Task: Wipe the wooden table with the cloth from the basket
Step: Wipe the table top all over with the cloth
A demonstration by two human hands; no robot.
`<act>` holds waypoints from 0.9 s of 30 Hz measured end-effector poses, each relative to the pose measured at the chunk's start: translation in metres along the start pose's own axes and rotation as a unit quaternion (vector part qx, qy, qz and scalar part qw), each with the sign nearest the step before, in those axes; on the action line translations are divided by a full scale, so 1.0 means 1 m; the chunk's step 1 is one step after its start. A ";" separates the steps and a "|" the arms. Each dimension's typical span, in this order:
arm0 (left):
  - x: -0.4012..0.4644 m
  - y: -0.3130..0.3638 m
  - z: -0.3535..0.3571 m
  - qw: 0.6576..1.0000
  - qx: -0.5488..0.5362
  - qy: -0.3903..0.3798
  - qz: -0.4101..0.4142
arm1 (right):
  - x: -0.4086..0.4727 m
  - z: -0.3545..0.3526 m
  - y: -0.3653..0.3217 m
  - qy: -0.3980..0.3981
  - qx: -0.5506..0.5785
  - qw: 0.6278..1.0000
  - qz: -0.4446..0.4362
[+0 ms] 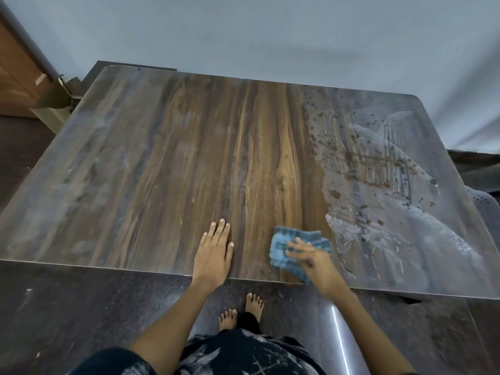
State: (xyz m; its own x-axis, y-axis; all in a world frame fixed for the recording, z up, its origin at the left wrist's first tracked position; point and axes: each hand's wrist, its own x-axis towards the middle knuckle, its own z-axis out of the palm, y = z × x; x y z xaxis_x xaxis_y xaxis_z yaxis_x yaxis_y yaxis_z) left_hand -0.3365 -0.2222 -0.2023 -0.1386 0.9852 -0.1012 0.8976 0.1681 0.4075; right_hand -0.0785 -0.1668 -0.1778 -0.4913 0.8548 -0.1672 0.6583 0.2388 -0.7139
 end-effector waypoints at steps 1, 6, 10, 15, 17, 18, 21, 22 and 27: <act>-0.001 0.000 -0.001 1.000 -0.004 -0.002 0.002 | 0.008 -0.003 -0.002 0.035 0.024 0.999 0.032; 0.002 -0.003 -0.012 0.998 -0.055 0.005 0.001 | 0.048 0.035 -0.045 0.169 0.055 0.976 0.128; 0.004 -0.010 -0.018 0.993 -0.117 0.019 -0.005 | 0.036 0.077 -0.077 0.069 0.018 0.997 0.018; -0.001 -0.008 -0.013 0.991 -0.133 0.021 0.004 | 0.005 0.090 -0.075 -0.023 0.010 0.998 -0.060; -0.003 -0.006 -0.012 0.991 -0.128 0.024 0.004 | -0.006 0.077 -0.062 -0.057 -0.013 0.996 -0.070; -0.003 -0.006 -0.013 0.991 -0.130 0.025 0.006 | -0.010 0.069 -0.055 -0.063 -0.020 0.996 -0.067; -0.002 -0.008 -0.014 0.988 -0.150 0.032 0.003 | -0.011 0.052 -0.038 -0.011 0.018 1.000 -0.017; -0.001 -0.009 -0.015 0.986 -0.163 0.038 -0.002 | -0.005 0.052 -0.039 0.016 0.040 0.999 0.005; 0.004 -0.005 -0.014 0.969 -0.231 0.080 -0.047 | 0.028 0.091 -0.086 0.048 0.030 0.998 0.022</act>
State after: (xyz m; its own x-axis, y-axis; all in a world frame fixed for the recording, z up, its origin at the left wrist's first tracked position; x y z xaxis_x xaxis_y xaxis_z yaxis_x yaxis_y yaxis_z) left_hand -0.3478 -0.2192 -0.1922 -0.3066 0.9513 -0.0307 0.6005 0.2183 0.7693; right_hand -0.2011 -0.2051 -0.1827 -0.4041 0.9045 -0.1362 0.6409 0.1737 -0.7477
